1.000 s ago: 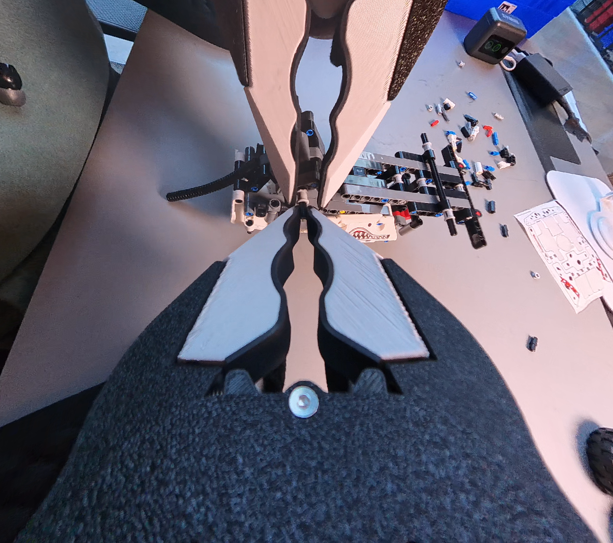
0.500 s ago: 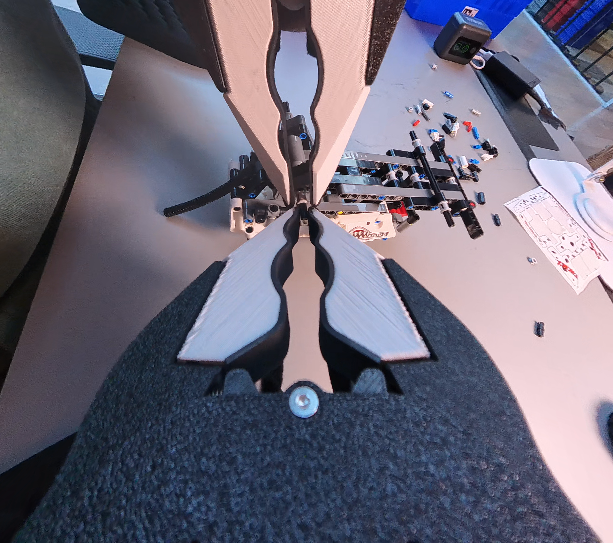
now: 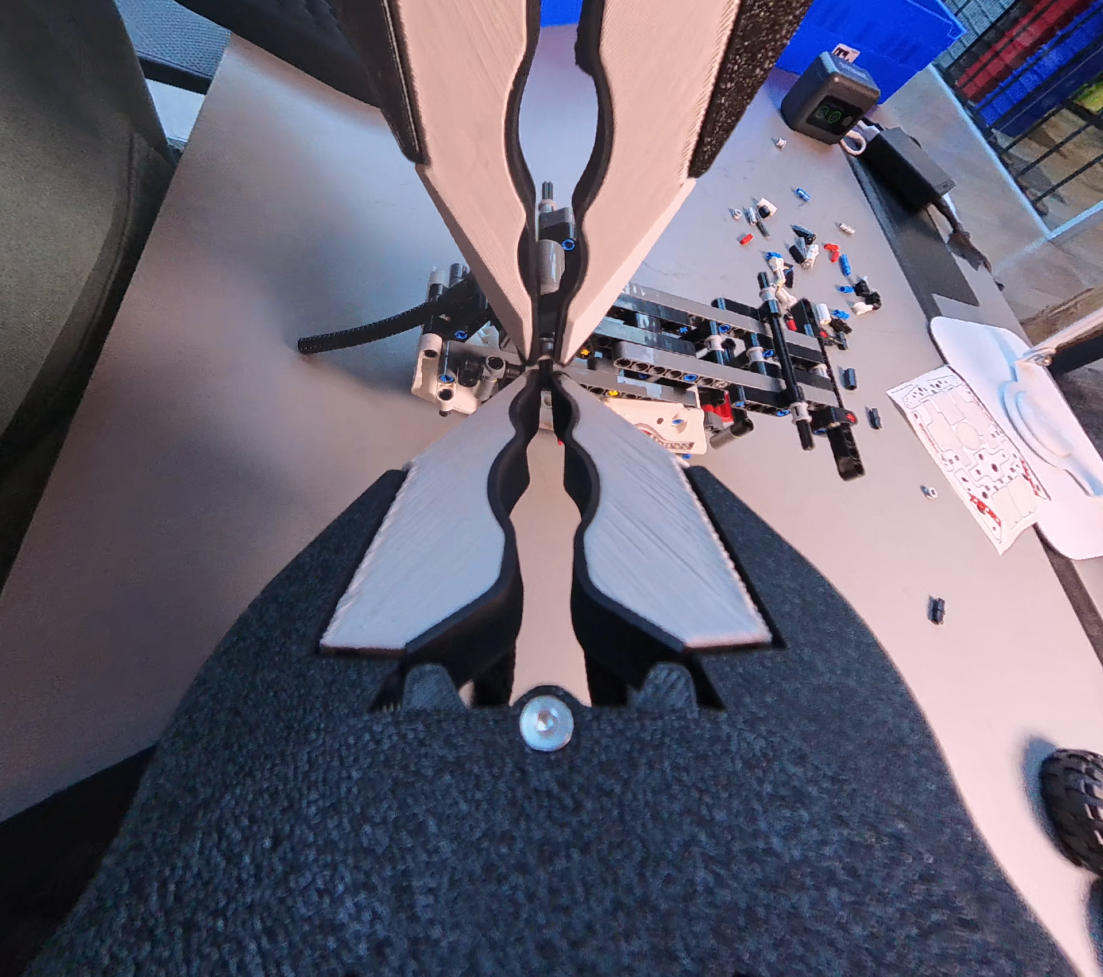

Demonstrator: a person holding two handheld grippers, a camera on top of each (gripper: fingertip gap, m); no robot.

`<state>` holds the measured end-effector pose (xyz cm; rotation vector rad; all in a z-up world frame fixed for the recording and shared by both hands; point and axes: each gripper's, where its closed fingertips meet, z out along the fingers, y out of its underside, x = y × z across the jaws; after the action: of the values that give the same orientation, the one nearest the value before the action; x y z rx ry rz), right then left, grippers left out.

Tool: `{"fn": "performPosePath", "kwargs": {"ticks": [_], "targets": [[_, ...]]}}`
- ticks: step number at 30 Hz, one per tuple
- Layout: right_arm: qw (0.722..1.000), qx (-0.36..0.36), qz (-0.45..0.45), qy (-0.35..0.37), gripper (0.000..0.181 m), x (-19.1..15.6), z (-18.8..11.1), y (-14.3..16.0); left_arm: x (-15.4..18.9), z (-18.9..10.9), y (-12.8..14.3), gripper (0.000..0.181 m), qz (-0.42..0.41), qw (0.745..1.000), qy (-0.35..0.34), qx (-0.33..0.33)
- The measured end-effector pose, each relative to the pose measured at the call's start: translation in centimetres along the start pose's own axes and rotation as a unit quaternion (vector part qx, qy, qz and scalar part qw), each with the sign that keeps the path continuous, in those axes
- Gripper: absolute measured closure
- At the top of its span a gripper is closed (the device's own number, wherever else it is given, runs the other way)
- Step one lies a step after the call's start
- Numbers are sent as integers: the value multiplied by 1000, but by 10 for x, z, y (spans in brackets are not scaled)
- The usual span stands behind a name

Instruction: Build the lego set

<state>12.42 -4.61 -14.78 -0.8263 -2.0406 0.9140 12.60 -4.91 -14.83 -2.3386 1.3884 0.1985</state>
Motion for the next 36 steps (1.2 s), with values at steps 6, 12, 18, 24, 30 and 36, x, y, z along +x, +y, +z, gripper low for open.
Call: {"fn": "performPosePath", "kwargs": {"ticks": [6,12,18,24,30,36], "targets": [[1000,10,-1,6,178,-1,5,-4,1,-4,8,179,24,997,-20,-65],[1000,13,-5,10,178,-2,10,-6,1,-8,16,181,37,994,-25,-97],[1000,18,7,14,178,2,11,-7,-1,-7,15,181,-10,999,1,-49],[999,27,17,13,178,2,11,-7,0,-1,8,169,-43,999,20,-3],[999,29,26,4,178,1,12,-6,-2,-1,15,175,-11,999,3,-31],[999,29,24,2,179,-1,14,-8,0,-4,20,176,2,998,-7,-61]]}}
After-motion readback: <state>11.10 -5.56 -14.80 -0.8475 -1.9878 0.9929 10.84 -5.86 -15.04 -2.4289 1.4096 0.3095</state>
